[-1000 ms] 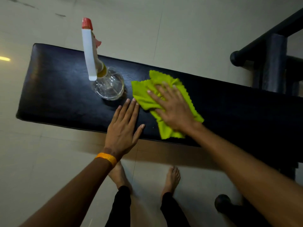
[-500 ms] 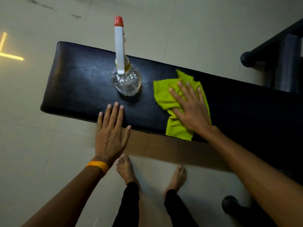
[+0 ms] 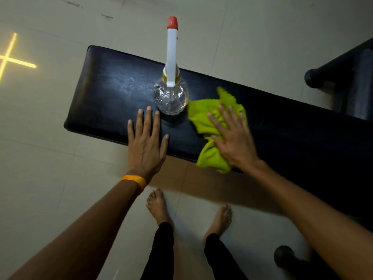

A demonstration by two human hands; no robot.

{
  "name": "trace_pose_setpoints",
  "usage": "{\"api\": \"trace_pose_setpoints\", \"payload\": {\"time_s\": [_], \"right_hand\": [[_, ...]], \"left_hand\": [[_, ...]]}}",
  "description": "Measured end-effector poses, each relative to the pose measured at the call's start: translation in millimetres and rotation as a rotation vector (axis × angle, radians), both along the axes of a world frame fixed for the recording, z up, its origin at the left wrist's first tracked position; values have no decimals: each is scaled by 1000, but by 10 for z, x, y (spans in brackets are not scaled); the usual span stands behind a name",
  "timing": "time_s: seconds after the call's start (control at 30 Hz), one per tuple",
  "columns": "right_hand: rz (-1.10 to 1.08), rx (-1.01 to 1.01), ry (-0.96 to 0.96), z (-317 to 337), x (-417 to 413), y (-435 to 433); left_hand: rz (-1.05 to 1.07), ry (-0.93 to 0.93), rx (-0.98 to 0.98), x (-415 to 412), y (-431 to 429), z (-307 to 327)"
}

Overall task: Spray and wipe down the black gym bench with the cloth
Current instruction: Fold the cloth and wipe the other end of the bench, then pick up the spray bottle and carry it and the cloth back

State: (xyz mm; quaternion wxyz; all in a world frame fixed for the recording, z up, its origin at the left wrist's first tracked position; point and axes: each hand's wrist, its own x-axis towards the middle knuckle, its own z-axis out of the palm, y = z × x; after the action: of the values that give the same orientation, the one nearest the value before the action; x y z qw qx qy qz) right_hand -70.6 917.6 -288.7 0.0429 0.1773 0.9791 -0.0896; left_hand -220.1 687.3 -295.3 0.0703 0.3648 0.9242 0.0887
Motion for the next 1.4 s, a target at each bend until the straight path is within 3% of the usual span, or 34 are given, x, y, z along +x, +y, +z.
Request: {"api": "trace_pose_setpoints", "payload": {"time_s": [0.1, 0.17, 0.2, 0.23, 0.3, 0.37, 0.43, 0.5, 0.63, 0.73, 0.9, 1.17, 1.4], "right_hand": [[-395, 29, 31, -9, 178, 117], [-674, 50, 64, -39, 144, -271], [-701, 43, 71, -32, 90, -509], [-630, 23, 74, -24, 45, -721], [-280, -5, 39, -25, 43, -921], [69, -6, 25, -18, 87, -697], [245, 8, 37, -28, 146, -370], [168, -26, 54, -46, 299, -147], [-261, -134, 172, -16, 667, -198], [-446, -142, 233, 65, 652, -360], [-554, -283, 258, 376, 527, -282], [-814, -576, 464, 851, 386, 0], [-819, -654, 515, 1209, 116, 87]], "left_hand": [[-14, 14, -16, 36, -29, -27], [-4, 21, -29, 59, -37, -42], [7, 17, -32, 72, -32, -45], [17, 9, -35, 84, -22, -43], [36, -9, -36, 111, 13, -26], [43, -25, -40, 130, 46, -11], [56, -38, -45, 154, 45, -1], [68, -51, -49, 189, 48, 18], [70, -101, -64, 298, 77, 118], [26, -126, -93, 409, 63, 199], [4, -204, -59, 673, 57, 407], [180, -277, 333, 383, 165, 959], [389, -433, 560, -216, 581, 1306]]}}
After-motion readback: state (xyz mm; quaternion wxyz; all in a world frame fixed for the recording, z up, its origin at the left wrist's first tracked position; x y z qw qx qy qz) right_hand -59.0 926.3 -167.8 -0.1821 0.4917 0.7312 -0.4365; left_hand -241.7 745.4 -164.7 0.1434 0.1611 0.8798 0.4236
